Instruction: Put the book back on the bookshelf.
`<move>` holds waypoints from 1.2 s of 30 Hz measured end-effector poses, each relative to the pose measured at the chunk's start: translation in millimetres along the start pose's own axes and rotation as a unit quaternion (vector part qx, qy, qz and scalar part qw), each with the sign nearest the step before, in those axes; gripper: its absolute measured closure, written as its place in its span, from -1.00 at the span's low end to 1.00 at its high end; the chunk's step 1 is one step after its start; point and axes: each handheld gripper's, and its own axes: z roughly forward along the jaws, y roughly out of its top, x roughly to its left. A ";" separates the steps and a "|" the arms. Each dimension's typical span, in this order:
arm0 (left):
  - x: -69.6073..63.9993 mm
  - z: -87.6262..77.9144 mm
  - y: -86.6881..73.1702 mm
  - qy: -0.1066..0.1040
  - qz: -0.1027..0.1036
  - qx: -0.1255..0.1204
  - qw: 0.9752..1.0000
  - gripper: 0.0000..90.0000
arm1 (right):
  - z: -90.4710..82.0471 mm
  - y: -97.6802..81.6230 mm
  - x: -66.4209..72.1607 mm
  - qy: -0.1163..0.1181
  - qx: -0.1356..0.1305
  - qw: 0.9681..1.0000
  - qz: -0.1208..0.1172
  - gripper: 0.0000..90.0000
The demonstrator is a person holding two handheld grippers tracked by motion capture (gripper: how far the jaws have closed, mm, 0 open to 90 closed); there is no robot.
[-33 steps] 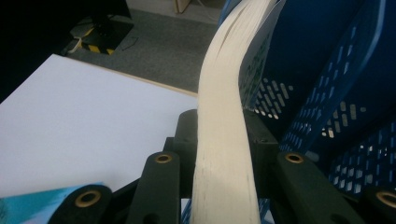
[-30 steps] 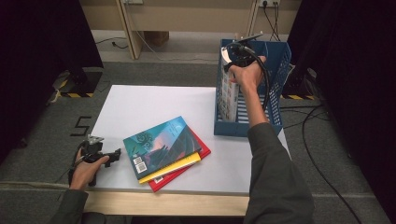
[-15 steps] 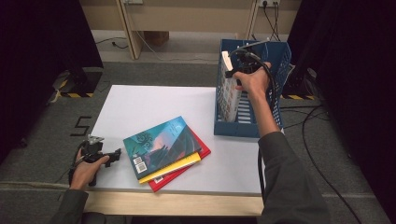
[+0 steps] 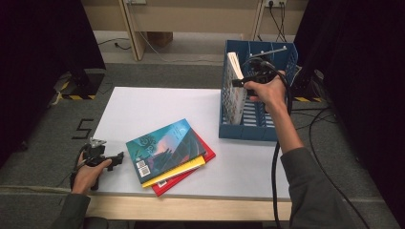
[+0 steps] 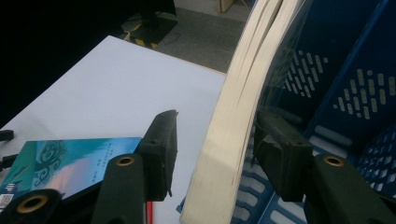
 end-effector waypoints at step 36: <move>-0.1 0.1 -0.1 0.001 0.000 -0.001 1.000 -0.83 | 50.0 -82.2 -10.1 0.032 0.025 0.999 -0.016 0.45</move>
